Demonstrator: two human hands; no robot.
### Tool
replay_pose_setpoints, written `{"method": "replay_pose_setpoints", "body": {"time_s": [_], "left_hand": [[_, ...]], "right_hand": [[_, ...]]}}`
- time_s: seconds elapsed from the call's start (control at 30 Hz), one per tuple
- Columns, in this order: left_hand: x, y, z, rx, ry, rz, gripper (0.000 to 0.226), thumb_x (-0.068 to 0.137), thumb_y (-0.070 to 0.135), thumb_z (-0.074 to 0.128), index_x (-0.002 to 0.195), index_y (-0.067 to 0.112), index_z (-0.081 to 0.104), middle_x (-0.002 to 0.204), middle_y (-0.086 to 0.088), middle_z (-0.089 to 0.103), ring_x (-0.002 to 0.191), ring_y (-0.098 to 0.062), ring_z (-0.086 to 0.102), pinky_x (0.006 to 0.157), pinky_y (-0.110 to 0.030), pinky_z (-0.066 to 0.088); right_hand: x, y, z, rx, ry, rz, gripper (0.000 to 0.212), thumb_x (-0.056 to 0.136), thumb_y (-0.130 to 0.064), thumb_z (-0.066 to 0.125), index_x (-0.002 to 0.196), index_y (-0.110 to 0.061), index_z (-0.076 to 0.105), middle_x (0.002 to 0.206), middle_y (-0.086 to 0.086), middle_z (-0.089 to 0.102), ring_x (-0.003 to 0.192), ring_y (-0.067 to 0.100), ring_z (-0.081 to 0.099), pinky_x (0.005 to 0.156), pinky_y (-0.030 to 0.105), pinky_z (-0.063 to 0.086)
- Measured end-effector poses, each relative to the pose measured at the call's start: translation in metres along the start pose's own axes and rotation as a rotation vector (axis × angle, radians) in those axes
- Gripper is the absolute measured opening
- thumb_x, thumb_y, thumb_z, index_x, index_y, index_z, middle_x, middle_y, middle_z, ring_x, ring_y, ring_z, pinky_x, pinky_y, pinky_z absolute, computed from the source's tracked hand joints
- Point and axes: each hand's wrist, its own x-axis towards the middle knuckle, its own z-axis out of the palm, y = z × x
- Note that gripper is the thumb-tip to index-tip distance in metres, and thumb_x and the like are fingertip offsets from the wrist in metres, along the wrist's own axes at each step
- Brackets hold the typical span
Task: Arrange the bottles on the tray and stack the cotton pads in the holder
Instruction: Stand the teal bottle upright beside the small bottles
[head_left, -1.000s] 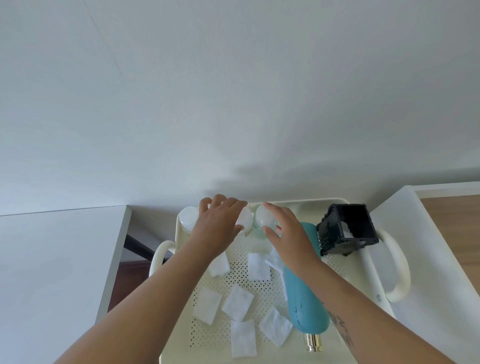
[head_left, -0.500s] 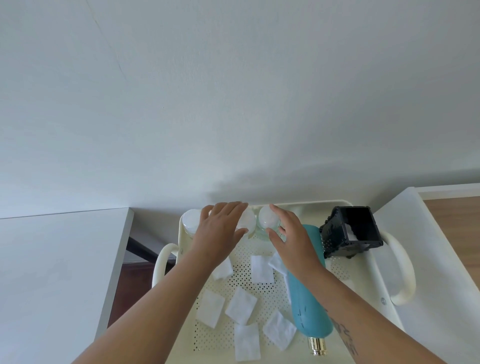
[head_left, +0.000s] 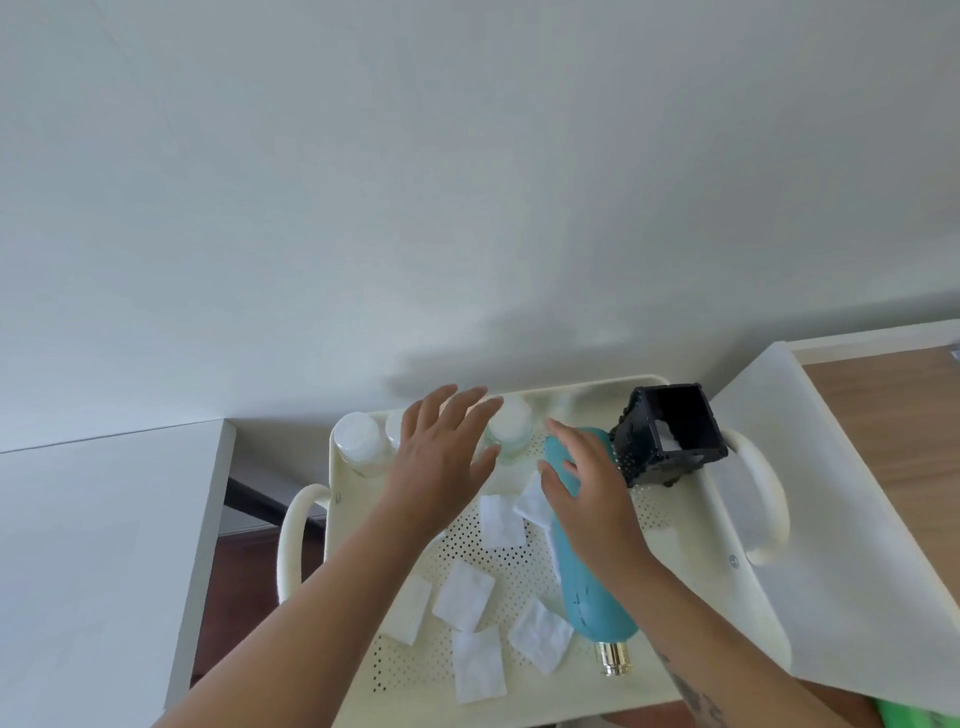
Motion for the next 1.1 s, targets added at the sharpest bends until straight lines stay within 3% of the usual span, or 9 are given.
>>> {"method": "replay_pose_setpoints", "body": {"time_s": [0.07, 0.13, 0.23, 0.37, 0.53, 0.7, 0.83, 0.97, 1.1], "left_hand": [[-0.009, 0.014, 0.006, -0.078, 0.034, 0.025, 0.047, 0.088, 0.033, 0.065, 0.133, 0.022, 0.055, 0.134, 0.005, 0.057, 0.128, -0.025, 0.044, 0.106, -0.043, 0.036], [-0.023, 0.028, 0.016, -0.188, 0.031, 0.024, 0.045, 0.089, 0.032, 0.065, 0.131, 0.022, 0.055, 0.129, 0.007, 0.059, 0.122, -0.020, 0.046, 0.104, -0.039, 0.039], [-0.046, 0.045, 0.032, -0.412, -0.013, -0.100, 0.046, 0.090, 0.033, 0.064, 0.133, 0.026, 0.051, 0.126, 0.016, 0.053, 0.120, -0.008, 0.045, 0.102, -0.026, 0.038], [-0.073, 0.065, 0.052, -0.671, -0.119, -0.360, 0.047, 0.088, 0.037, 0.067, 0.131, 0.037, 0.047, 0.123, 0.023, 0.050, 0.106, 0.004, 0.053, 0.092, -0.021, 0.047], [-0.090, 0.073, 0.071, -0.861, -0.185, -0.619, 0.045, 0.084, 0.046, 0.068, 0.125, 0.043, 0.049, 0.124, 0.026, 0.054, 0.100, 0.004, 0.059, 0.073, -0.013, 0.051], [-0.097, 0.087, 0.079, -0.939, -0.238, -0.705, 0.047, 0.085, 0.046, 0.067, 0.128, 0.039, 0.050, 0.123, 0.027, 0.055, 0.095, 0.010, 0.060, 0.062, -0.005, 0.048], [-0.095, 0.097, 0.079, -0.977, -0.245, -0.730, 0.047, 0.086, 0.045, 0.066, 0.129, 0.037, 0.051, 0.121, 0.027, 0.057, 0.092, 0.011, 0.060, 0.063, -0.008, 0.050], [-0.095, 0.100, 0.078, -1.016, -0.270, -0.756, 0.048, 0.086, 0.046, 0.065, 0.131, 0.039, 0.048, 0.119, 0.027, 0.058, 0.087, 0.008, 0.065, 0.061, -0.011, 0.051], [-0.092, 0.099, 0.073, -1.040, -0.272, -0.781, 0.042, 0.085, 0.048, 0.066, 0.125, 0.043, 0.052, 0.111, 0.026, 0.062, 0.083, 0.007, 0.067, 0.061, -0.010, 0.049]], "right_hand": [[-0.020, 0.004, -0.011, -0.018, 0.044, 0.050, 0.038, 0.096, -0.024, 0.053, 0.133, -0.034, 0.050, 0.123, -0.037, 0.045, 0.119, -0.008, 0.045, 0.102, 0.019, 0.039], [-0.038, 0.010, -0.021, -0.047, 0.106, 0.085, 0.034, 0.096, -0.022, 0.055, 0.130, -0.029, 0.054, 0.121, -0.024, 0.052, 0.117, -0.001, 0.048, 0.101, 0.022, 0.041], [-0.061, 0.019, -0.033, -0.055, 0.167, 0.147, 0.033, 0.095, -0.019, 0.056, 0.127, -0.026, 0.056, 0.120, -0.010, 0.057, 0.117, 0.008, 0.052, 0.101, 0.027, 0.044], [-0.079, 0.030, -0.041, -0.032, 0.157, 0.201, 0.034, 0.094, -0.019, 0.057, 0.127, -0.025, 0.057, 0.120, -0.017, 0.057, 0.117, 0.001, 0.052, 0.101, 0.034, 0.047], [-0.091, 0.041, -0.041, 0.039, 0.150, 0.277, 0.035, 0.094, -0.025, 0.058, 0.128, -0.034, 0.055, 0.120, -0.029, 0.053, 0.117, 0.002, 0.054, 0.099, 0.036, 0.050], [-0.101, 0.048, -0.038, 0.094, 0.105, 0.357, 0.034, 0.095, -0.031, 0.056, 0.128, -0.041, 0.053, 0.124, -0.027, 0.053, 0.117, 0.002, 0.055, 0.091, 0.026, 0.053], [-0.096, 0.051, -0.040, 0.128, 0.074, 0.419, 0.037, 0.094, -0.036, 0.056, 0.131, -0.040, 0.052, 0.128, -0.022, 0.055, 0.116, 0.003, 0.057, 0.092, 0.034, 0.054], [-0.090, 0.046, -0.042, 0.266, -0.005, 0.498, 0.033, 0.094, -0.039, 0.057, 0.116, -0.061, 0.049, 0.122, -0.021, 0.061, 0.098, -0.009, 0.063, 0.071, 0.012, 0.053], [-0.088, 0.041, -0.043, 0.324, -0.023, 0.524, 0.033, 0.093, -0.039, 0.058, 0.115, -0.063, 0.049, 0.117, -0.020, 0.064, 0.093, -0.009, 0.064, 0.067, 0.010, 0.051]]}}
